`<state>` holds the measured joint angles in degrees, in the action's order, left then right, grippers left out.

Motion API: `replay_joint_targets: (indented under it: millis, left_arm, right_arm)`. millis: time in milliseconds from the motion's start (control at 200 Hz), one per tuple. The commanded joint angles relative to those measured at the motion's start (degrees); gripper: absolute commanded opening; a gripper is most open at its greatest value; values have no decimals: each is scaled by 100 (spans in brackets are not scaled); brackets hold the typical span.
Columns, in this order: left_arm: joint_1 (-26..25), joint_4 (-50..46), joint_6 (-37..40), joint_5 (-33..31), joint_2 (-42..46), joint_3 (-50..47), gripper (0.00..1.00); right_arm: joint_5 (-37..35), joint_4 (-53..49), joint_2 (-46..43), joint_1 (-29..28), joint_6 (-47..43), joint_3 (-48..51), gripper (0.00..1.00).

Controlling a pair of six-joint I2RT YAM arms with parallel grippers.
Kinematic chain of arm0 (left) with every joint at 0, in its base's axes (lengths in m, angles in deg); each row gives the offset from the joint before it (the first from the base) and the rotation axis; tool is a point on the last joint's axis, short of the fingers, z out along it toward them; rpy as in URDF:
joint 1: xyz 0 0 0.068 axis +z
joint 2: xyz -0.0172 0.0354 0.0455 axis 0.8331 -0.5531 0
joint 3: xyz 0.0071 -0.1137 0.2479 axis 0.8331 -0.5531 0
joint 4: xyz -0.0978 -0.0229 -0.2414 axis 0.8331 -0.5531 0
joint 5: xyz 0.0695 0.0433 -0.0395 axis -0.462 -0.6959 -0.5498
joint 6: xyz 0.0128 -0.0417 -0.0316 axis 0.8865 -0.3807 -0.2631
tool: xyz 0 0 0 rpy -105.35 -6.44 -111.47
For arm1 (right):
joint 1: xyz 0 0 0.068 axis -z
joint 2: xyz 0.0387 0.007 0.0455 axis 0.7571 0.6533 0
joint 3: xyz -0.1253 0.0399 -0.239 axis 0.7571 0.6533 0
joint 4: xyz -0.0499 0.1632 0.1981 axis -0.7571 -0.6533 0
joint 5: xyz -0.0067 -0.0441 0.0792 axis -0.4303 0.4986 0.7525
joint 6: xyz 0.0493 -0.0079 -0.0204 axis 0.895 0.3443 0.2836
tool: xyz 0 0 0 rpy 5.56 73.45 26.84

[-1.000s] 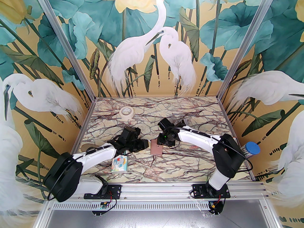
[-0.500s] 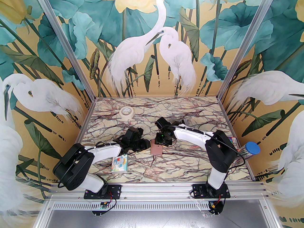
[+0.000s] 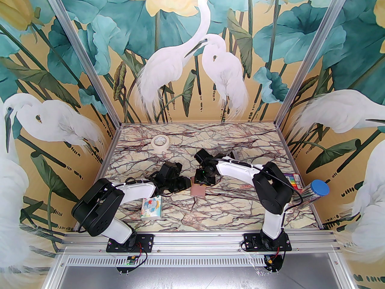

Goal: Put the credit cards into the card holder

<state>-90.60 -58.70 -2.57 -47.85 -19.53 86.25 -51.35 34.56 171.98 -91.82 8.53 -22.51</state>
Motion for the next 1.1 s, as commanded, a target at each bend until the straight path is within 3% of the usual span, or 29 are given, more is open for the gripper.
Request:
replay_joint_targets:
  millis: [0,1095]
  left_arm:
    - [-39,140,-13,-8,-109,-8,28]
    - [-32,548,-123,11,-435,-139,29]
  right_arm:
    - [17,43,66,-20,115,-69,31]
    - [-207,-216,587,-19,-75,60,37]
